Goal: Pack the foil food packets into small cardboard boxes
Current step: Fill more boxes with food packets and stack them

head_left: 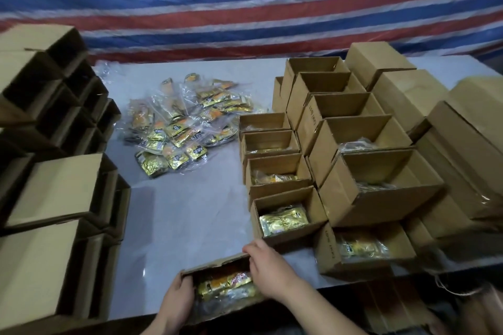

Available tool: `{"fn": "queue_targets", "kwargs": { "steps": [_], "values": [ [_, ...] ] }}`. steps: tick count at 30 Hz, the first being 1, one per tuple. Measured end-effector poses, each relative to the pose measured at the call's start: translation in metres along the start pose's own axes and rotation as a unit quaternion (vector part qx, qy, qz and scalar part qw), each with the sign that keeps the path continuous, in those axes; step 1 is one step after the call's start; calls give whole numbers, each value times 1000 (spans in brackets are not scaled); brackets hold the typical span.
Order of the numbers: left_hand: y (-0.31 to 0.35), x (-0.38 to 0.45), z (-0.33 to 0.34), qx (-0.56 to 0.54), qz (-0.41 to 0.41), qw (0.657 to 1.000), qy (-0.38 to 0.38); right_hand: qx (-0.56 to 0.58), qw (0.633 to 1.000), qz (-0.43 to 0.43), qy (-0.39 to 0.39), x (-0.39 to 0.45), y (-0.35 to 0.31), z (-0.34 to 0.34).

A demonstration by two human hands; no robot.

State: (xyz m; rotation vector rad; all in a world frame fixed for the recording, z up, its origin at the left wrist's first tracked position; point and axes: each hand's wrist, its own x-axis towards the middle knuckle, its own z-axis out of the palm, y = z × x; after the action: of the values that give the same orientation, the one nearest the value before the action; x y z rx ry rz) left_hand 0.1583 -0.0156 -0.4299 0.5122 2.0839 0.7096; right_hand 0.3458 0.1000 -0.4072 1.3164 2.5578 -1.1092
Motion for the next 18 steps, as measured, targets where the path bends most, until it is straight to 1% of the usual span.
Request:
{"fn": "queue_targets", "kwargs": {
  "steps": [2, 4, 9, 12, 15, 18],
  "values": [
    [-1, -8, 10, 9, 2, 1000, -8, 2, 1000, 6, 3, -12, 11, 0],
    [4, -16, 25, 2, 8, 1000, -22, 1, 999, 36, 23, -22, 25, -5],
    [41, -25, 75, -10, 28, 998, -62, -39, 983, 140, 111, -36, 50, -28],
    [65, -23, 97, -32, 38, 996, -68, -63, 971, 171, 157, -41, 57, -37],
    [86, -16, 111, -48, 38, 994, -93, -69, 963, 199, 165, -43, 61, -43],
    [101, -10, 119, -67, 20, 990, -120, -74, 959, 212, 175, -43, 65, -45]
  ]
}}
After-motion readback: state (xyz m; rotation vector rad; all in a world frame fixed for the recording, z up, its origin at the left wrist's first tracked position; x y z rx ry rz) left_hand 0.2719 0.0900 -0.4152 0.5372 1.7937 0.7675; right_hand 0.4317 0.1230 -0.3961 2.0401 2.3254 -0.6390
